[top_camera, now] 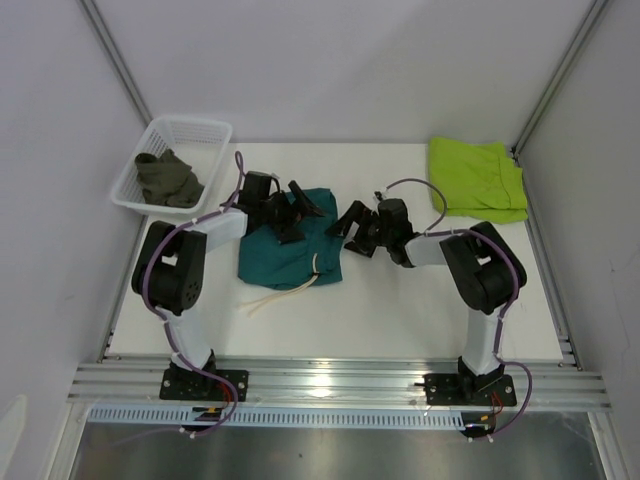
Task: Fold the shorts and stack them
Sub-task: Neatly place the folded shorts to the corner
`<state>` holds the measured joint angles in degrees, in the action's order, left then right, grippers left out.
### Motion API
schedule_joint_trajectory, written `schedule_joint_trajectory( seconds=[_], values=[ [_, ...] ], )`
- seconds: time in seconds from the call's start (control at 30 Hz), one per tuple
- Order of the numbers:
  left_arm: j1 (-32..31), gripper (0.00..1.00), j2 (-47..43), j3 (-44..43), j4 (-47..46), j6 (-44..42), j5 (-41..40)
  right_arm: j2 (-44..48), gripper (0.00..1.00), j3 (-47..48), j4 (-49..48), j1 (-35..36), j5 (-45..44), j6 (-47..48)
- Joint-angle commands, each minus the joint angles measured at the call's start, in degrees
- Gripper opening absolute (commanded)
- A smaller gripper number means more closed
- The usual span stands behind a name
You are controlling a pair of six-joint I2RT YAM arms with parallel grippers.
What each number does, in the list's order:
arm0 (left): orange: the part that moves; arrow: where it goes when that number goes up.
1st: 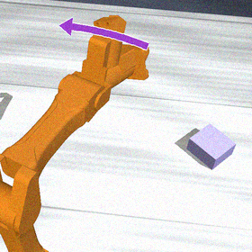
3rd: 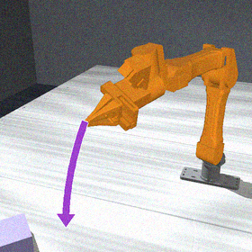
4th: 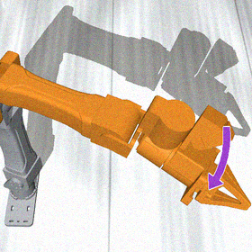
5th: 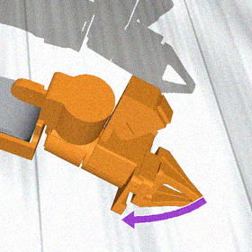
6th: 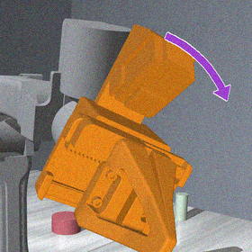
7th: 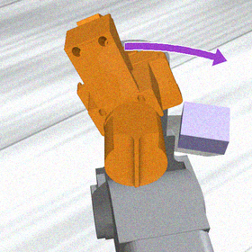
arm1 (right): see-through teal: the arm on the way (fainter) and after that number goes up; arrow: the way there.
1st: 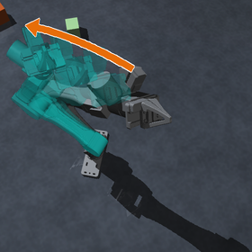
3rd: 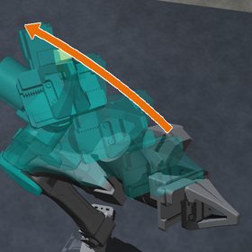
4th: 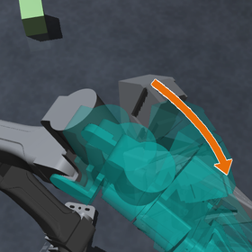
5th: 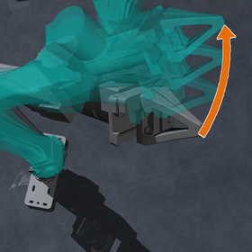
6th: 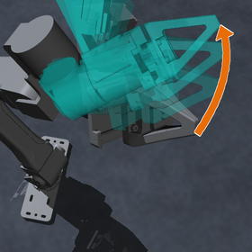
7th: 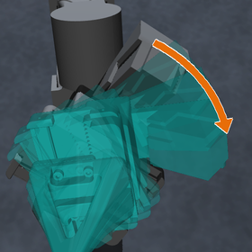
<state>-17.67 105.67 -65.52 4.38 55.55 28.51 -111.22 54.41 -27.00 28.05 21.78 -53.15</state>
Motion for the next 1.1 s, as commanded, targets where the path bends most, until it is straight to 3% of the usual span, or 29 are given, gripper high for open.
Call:
schedule_joint_trajectory(
  seconds=[0.0, 0.47, 0.53, 0.67, 0.73, 0.77, 1.0, 1.07],
  values=[
    [-0.3, 0.99, 0.1, 0.6, -3.3, 1.3, -1.0, -2.6, 0.99, 1.0, 2.5, -0.4, -3.2, 3.0],
    [-0.9, 0.99, 2.9, 4.7, -7.3, 1.2, -1.9, -8.3, 0.99, 1.4, -0.8, 5.3, -1.4, 0.8],
    [-1.1, 0.99, 3.0, 5.2, -7.8, 1.4, -2.0, -9.0, 0.94, 1.8, -0.9, 5.5, -1.0, 0.9],
    [-1.2, 0.99, 2.4, 6.0, -9.9, 2.5, -1.9, -10.2, 0.69, 2.5, -1.0, 5.5, 0.2, 0.4],
    [-1.2, 0.99, 2.3, 5.9, -10.8, 2.9, -1.6, -11.1, 0.64, 3.2, -1.2, 5.6, 0.7, 0.1],
    [-1.3, 0.99, 2.1, 5.8, -11.0, 3.0, -1.6, -11.6, 0.56, 3.3, -1.3, 5.8, 1.0, 0.0],
    [-1.6, 0.99, 2.0, 5.8, -12.5, 3.8, -1.3, -14.7, 0.5, 5.6, -2.3, 6.7, 2.9, -1.5],
    [-1.7, 0.99, 2.1, 5.7, -12.1, 3.6, -1.2, -15.6, 0.41, 6.8, -1.6, 6.9, 3.4, -1.5]
  ],
)
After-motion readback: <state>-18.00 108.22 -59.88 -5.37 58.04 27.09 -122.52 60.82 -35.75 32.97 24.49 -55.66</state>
